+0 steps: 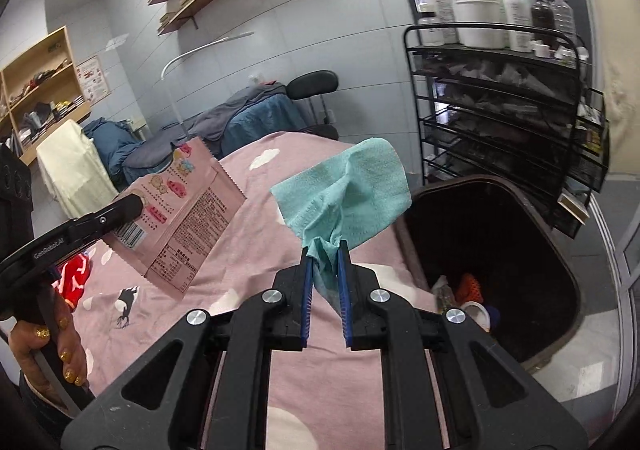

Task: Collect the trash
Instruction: 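Carry the teal cloth over the bin and open the right tool, then lower the pink snack bag into the bin and open the left tool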

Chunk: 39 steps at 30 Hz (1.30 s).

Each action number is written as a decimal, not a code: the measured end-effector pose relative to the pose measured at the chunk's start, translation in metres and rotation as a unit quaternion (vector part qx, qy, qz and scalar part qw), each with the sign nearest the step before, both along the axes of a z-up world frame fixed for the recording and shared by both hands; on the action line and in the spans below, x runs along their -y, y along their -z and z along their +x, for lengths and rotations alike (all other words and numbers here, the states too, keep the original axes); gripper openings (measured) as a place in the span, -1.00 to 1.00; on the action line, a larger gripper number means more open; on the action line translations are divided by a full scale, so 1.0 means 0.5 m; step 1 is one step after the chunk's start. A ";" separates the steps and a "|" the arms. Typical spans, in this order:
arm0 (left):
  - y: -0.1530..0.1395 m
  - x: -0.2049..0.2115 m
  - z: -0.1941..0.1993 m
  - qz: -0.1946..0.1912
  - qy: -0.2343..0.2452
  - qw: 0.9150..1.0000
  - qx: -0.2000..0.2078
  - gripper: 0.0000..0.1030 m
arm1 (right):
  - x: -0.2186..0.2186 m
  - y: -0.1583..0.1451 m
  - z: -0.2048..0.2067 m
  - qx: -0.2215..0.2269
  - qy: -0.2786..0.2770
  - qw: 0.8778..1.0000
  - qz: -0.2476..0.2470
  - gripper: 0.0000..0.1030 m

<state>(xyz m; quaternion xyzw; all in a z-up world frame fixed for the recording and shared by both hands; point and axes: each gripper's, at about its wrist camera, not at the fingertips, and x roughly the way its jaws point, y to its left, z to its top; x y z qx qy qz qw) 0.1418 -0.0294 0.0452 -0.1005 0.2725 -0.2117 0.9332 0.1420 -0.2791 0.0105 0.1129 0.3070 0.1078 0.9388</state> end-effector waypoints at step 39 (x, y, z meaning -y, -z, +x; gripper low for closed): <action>0.065 0.302 0.051 0.011 0.184 0.981 -0.061 -0.88 | 0.205 0.202 -0.036 -0.119 0.164 0.979 -0.025 0.46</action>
